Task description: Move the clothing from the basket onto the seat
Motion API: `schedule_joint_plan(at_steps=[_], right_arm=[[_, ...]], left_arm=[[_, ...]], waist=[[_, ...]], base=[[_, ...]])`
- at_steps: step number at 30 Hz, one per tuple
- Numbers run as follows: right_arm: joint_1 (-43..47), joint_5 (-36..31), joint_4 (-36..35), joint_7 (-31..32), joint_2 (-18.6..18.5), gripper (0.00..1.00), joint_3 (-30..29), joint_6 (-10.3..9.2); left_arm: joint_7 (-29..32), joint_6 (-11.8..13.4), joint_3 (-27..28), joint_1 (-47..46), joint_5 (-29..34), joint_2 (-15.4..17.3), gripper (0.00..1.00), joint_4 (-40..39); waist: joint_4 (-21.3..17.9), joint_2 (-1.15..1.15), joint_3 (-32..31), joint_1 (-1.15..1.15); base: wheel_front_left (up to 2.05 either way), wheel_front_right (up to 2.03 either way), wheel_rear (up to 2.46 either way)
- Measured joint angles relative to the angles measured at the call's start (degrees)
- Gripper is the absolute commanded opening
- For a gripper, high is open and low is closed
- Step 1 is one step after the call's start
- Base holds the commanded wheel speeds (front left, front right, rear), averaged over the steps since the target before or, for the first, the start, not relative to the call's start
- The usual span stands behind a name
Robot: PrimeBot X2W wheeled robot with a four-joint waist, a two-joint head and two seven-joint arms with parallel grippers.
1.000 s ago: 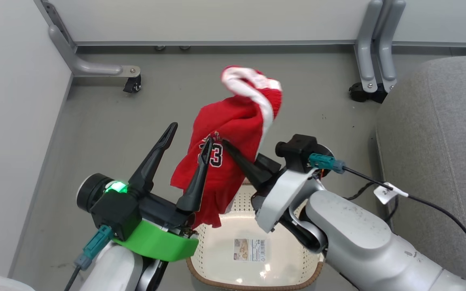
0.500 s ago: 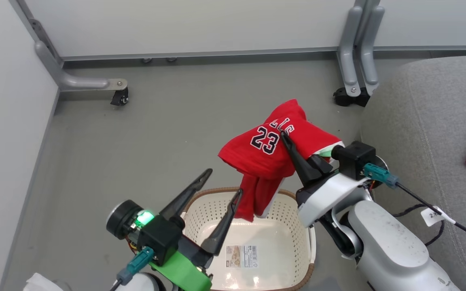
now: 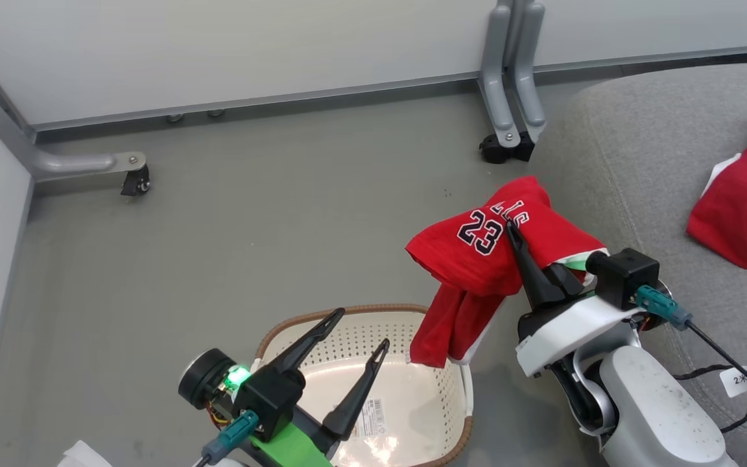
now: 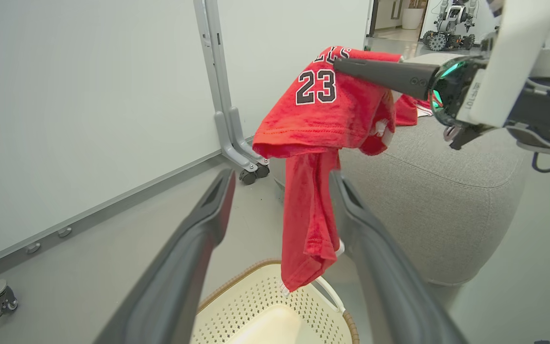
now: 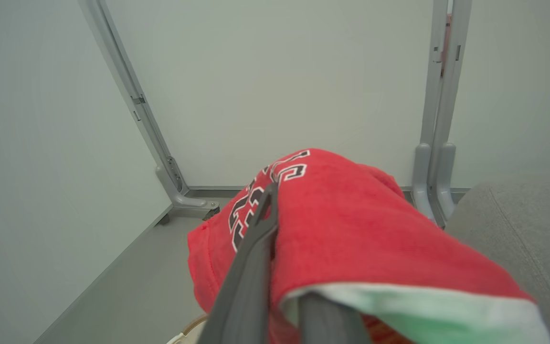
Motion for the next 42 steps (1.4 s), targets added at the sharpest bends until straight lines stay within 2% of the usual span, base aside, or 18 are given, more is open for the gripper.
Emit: schedule_joint_plan(at_steps=[14,31,37,42], right_arm=[[0.74,-2.07,-4.66,1.66,1.03,0.0,-3.42,0.0],[0.36,-2.04,-3.54,0.3,1.18,0.0,-10.49,0.0],[-2.36,-1.86,-3.54,-0.38,1.02,0.0,-14.63,0.0],[-8.01,-0.7,-3.16,-0.82,-0.56,0.0,-19.45,0.01]], left_arm=[[0.65,0.75,-0.09,-0.48,0.08,2.27,1.0,-0.96],[3.33,0.82,-1.21,-3.35,0.83,5.03,1.0,-5.75],[4.74,0.81,-1.09,-4.89,0.99,6.32,1.0,-8.09],[6.22,0.69,-0.57,-7.99,1.58,8.18,1.0,-10.78]], waist=[[-7.84,0.0,2.47,0.0],[-19.72,0.0,8.48,0.0],[-21.9,0.0,12.06,0.0],[-22.56,0.0,15.69,0.0]], base=[[0.0,0.0,0.0],[0.0,0.0,0.0],[0.0,0.0,0.0],[0.0,0.0,0.0]])
